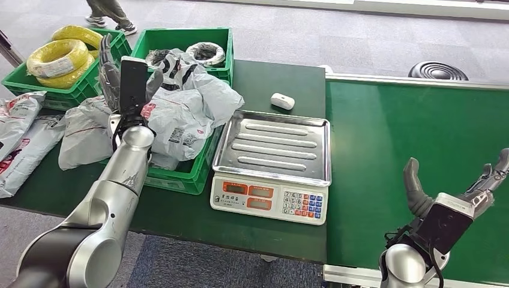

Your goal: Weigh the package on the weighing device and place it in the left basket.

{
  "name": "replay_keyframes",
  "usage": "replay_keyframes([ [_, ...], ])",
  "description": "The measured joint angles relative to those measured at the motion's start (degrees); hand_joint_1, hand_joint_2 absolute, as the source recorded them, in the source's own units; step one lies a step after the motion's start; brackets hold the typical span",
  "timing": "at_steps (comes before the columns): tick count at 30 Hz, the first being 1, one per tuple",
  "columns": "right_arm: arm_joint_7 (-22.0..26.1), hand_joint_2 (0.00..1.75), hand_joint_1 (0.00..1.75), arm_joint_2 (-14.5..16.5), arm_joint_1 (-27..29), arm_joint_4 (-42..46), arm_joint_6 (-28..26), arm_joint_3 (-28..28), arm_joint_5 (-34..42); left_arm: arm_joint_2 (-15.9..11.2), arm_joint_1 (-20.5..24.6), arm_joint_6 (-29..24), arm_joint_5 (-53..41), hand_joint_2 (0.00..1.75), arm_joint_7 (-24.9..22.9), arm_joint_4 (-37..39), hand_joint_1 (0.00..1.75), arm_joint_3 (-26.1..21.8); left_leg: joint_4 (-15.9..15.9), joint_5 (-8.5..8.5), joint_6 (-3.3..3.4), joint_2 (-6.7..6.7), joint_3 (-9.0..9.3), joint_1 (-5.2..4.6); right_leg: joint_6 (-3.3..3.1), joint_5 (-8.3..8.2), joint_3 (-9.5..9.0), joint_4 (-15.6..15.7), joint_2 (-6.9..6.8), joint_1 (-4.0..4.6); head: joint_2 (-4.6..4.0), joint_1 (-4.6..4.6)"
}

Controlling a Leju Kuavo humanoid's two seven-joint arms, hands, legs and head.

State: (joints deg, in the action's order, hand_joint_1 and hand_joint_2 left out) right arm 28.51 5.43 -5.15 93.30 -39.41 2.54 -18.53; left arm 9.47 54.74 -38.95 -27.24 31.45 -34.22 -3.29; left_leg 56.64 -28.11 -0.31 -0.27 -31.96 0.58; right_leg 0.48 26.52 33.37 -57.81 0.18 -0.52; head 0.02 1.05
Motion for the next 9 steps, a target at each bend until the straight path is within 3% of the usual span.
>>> replay_keyframes([
  [4,-0.01,1.75,0.0,-0.59,-0.51,-1.65,1.15,-0.1,0.63,0.1,-3.4,5.26,10.2,1.75,2.84,-6.57,0.0,0.9,0.0,0.0,0.0,-0.03,-0.01,-0.01,0.0,0.0,-0.01,0.0,-0.01,-0.01,0.0,0.01],
  [9,-3.09,1.75,0.0,-2.26,-0.03,-3.66,12.21,0.03,1.16,-1.92,-15.18,14.85,19.99,1.75,3.0,-22.43,0.0,8.06,-0.02,-0.07,-0.01,0.07,0.0,-0.01,0.01,0.04,0.01,0.01,0.05,-0.01,0.0,0.0],
])
